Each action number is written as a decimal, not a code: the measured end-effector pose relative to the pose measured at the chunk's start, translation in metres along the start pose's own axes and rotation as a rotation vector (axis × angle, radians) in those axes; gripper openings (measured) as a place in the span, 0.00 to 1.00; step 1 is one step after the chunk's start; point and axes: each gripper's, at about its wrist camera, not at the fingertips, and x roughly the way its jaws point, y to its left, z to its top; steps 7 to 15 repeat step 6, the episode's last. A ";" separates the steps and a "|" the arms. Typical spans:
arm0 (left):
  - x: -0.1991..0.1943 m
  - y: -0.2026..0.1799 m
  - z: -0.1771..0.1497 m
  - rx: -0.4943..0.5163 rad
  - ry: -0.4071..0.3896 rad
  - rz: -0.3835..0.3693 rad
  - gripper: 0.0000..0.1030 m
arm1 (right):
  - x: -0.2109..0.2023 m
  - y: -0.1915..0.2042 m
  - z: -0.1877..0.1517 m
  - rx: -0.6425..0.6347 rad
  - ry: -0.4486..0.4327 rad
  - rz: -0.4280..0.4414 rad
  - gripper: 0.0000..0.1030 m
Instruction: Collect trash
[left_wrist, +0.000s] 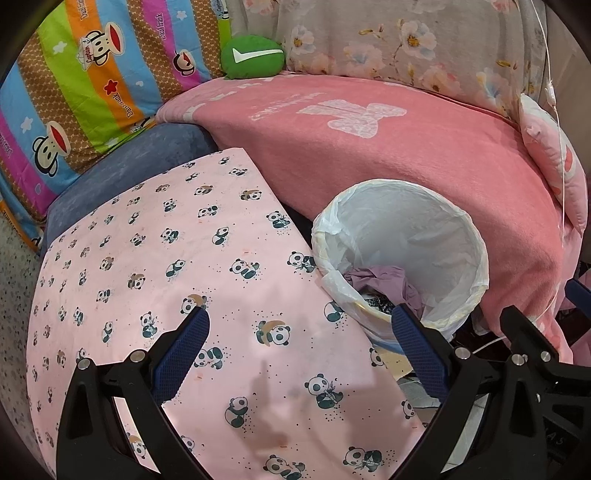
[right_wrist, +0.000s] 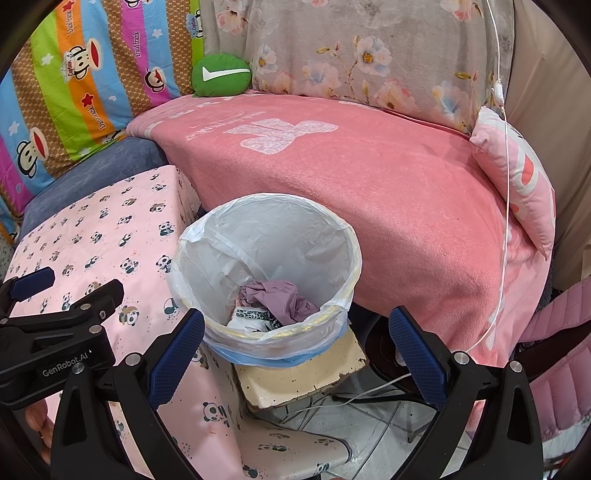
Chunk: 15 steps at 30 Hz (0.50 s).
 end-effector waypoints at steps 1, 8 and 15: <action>0.001 0.000 0.000 -0.004 0.001 0.002 0.92 | -0.001 -0.001 0.002 0.002 0.000 -0.001 0.96; 0.002 0.002 -0.001 -0.007 0.009 -0.002 0.92 | -0.001 -0.001 0.002 0.005 0.005 0.000 0.96; 0.002 0.002 -0.001 -0.007 0.009 -0.002 0.92 | -0.001 -0.001 0.002 0.005 0.005 0.000 0.96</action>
